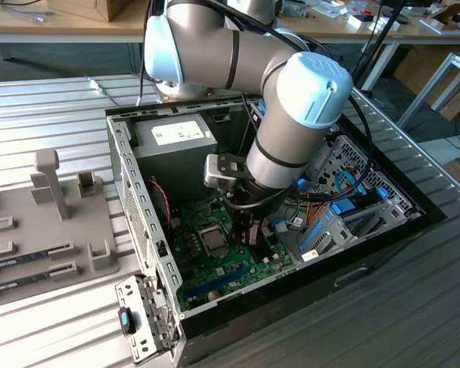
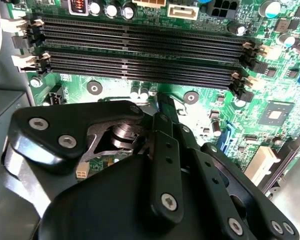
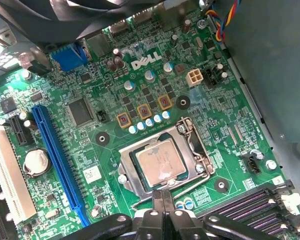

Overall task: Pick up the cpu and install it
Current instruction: 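Install the first cpu locking lever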

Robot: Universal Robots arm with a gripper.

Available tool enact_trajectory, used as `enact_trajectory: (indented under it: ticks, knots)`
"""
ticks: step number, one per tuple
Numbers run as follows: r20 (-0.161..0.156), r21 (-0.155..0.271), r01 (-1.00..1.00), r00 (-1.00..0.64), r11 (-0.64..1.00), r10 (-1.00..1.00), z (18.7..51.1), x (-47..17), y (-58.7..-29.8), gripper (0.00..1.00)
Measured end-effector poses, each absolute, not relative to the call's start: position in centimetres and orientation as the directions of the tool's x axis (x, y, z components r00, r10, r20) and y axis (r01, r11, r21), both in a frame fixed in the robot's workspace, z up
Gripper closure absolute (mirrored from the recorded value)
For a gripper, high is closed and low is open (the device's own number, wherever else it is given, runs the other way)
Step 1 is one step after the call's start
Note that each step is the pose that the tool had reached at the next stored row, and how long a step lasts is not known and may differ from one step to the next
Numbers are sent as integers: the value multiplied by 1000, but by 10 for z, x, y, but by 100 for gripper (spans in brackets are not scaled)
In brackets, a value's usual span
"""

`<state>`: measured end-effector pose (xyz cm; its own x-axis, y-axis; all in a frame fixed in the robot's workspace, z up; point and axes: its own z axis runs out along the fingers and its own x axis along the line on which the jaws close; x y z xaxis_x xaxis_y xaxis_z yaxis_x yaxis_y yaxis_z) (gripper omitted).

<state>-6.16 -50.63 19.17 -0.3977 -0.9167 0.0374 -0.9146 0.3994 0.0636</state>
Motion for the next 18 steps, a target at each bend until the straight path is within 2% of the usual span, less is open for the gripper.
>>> enact_trajectory:
  ticks: [12,18]
  knots:
    - [39,64,-915,-397,399,-917,191,-58,-507,89]
    - [22,68,-915,-398,398,-917,192,-58,-507,89]
